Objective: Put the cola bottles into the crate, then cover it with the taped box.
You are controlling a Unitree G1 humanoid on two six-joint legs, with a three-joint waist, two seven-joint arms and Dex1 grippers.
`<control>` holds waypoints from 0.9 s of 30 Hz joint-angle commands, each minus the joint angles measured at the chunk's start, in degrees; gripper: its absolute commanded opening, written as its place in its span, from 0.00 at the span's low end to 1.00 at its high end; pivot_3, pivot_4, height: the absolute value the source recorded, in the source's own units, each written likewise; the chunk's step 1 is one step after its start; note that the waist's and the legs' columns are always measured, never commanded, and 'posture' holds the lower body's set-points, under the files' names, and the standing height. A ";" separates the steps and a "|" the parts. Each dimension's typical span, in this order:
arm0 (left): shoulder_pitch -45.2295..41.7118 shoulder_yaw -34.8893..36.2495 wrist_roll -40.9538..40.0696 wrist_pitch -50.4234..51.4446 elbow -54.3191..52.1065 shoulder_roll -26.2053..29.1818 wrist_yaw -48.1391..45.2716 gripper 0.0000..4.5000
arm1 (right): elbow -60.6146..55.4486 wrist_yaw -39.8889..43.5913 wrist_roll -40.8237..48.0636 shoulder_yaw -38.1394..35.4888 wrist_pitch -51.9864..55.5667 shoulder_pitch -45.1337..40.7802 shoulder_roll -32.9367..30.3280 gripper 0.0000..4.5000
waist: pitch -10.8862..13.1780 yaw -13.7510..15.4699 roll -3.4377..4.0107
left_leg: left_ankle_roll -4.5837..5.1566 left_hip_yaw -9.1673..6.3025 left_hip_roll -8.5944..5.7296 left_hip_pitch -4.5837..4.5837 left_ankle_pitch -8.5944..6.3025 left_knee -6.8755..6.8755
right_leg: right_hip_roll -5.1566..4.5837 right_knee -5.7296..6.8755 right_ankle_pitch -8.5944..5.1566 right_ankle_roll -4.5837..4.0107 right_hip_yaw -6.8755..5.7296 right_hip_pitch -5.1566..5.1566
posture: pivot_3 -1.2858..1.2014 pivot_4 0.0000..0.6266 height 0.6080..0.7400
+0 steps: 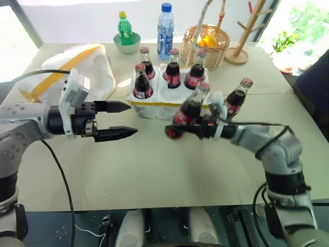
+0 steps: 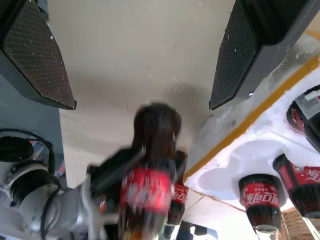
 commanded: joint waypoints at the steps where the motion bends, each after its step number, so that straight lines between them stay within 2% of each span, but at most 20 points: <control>1: -0.20 1.99 -0.35 -1.92 -0.68 0.00 1.36 1.00 | 6.58 -3.38 -6.62 0.94 -6.17 -9.97 2.97 0.63 | 0.00 0.05 0.00 | -0.01 -0.01 0.00 0.02 0.01 0.00 | 0.02 0.03 0.00 -0.01 0.00 0.00 | 0.52 0.24 1.00; 5: -0.04 1.89 0.03 -3.03 -0.81 -0.49 2.85 1.00 | 20.42 -6.81 -17.96 4.86 -14.60 -17.94 6.29 0.63 | -0.02 0.45 -0.02 | -0.06 0.00 -0.01 0.01 0.03 -0.06 | 0.04 0.01 -0.02 -0.04 -0.01 -0.01 | 0.52 0.24 1.00; 9: 1.05 2.23 0.35 -4.10 -1.48 -0.31 3.95 1.00 | 30.39 -7.84 -25.23 7.81 -19.50 -21.02 8.84 0.63 | -0.02 0.37 -0.02 | -0.05 0.04 -0.03 -0.26 0.02 -0.05 | 0.02 0.01 -0.01 -0.02 -0.01 -0.15 | 0.52 0.24 1.00; 14: 2.78 3.42 -0.38 -4.55 -2.50 0.41 4.77 1.00 | 31.35 -5.90 -30.09 10.76 -20.07 -19.48 9.20 0.63 | 0.00 -0.39 0.00 | -0.07 0.12 -0.02 -0.39 0.04 -0.06 | 0.06 0.09 -0.01 -0.02 0.00 -0.39 | 0.52 0.24 1.00; 19: 4.08 4.21 -0.32 -5.06 -2.46 0.76 4.90 1.00 | 29.53 -4.77 -28.43 8.68 -16.12 -17.59 9.84 0.63 | -0.01 -0.74 0.00 | -0.16 0.08 0.03 -0.34 0.09 -0.07 | 0.08 0.18 -0.02 -0.05 0.00 -0.40 | 0.52 0.24 1.00; 23: 3.38 2.69 0.49 -5.93 -1.85 0.32 4.63 1.00 | 32.43 -4.50 -29.36 8.75 -16.26 -17.43 11.60 0.63 | -0.01 -0.65 0.00 | -0.16 0.08 0.03 -0.36 0.09 -0.07 | 0.05 0.18 -0.02 -0.04 0.01 -0.38 | 0.52 0.24 1.00; 25: 2.50 1.75 0.87 -6.38 -1.23 0.16 4.46 1.00 | 34.40 -5.29 -29.95 8.36 -16.49 -17.94 12.57 0.86 | -0.01 -0.78 -0.01 | -0.16 0.07 0.03 -0.35 0.09 -0.08 | 0.06 0.18 -0.02 -0.04 0.00 -0.38 | 0.52 0.24 1.00; 27: 1.65 0.88 1.18 -6.79 -0.60 0.04 4.14 1.00 | 35.44 -6.30 -30.81 8.00 -16.99 -18.13 13.15 0.99 | -0.02 -0.98 -0.01 | -0.16 0.07 0.02 -0.33 0.09 -0.09 | 0.06 0.22 -0.02 -0.04 0.00 -0.38 | 0.52 0.24 1.00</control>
